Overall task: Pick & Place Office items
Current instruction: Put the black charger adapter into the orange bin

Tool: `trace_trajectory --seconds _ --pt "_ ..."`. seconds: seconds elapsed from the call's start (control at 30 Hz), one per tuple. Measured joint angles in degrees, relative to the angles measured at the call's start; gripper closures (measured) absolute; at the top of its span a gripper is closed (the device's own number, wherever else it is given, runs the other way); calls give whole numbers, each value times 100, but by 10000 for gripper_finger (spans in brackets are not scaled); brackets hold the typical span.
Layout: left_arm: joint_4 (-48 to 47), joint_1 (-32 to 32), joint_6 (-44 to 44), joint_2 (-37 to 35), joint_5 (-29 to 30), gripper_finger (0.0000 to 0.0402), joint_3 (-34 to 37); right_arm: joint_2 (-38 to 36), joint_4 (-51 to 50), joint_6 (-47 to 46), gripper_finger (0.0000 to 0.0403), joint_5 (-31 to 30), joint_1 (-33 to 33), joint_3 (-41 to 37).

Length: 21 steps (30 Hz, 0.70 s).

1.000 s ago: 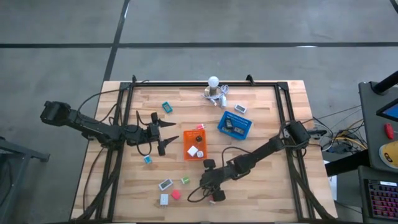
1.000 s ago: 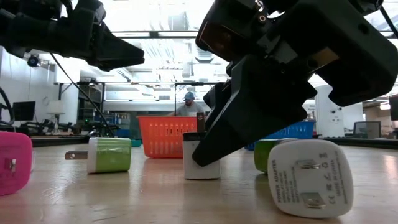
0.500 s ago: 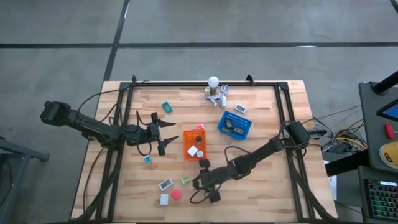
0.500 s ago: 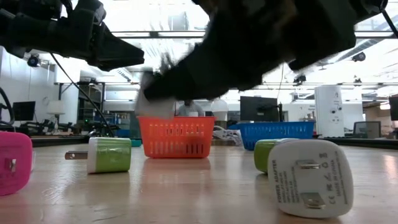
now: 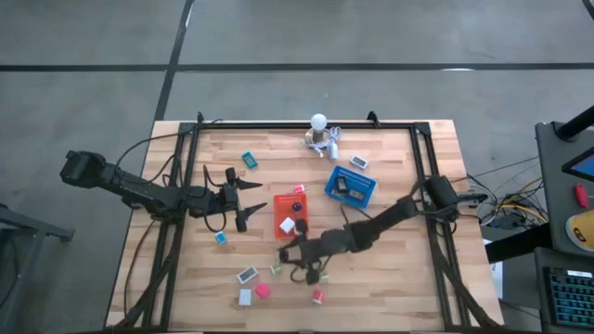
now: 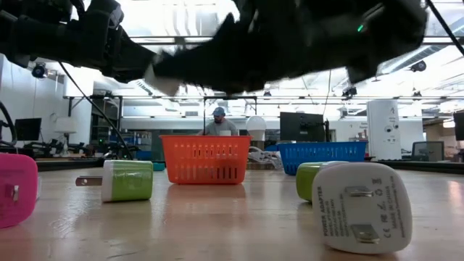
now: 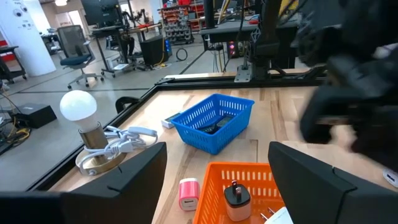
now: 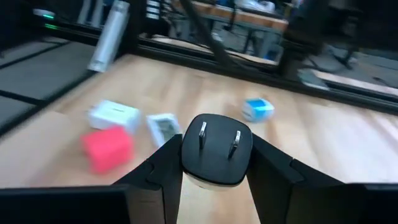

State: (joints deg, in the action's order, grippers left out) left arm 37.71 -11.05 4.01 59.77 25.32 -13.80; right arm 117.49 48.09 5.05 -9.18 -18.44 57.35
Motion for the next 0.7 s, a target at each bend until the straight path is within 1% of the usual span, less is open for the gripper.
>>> trace_trajectory --seconds 0.2,0.4,0.7 --pt "-1 0 2 0 1 117 1 -65 -23 111 269 38 555 -115" --pt "-40 0 2 0 2 117 2 -186 -544 10 269 145 937 -147" --pt "-46 1 1 0 2 117 4 -716 -2001 -153 269 140 1160 -145"
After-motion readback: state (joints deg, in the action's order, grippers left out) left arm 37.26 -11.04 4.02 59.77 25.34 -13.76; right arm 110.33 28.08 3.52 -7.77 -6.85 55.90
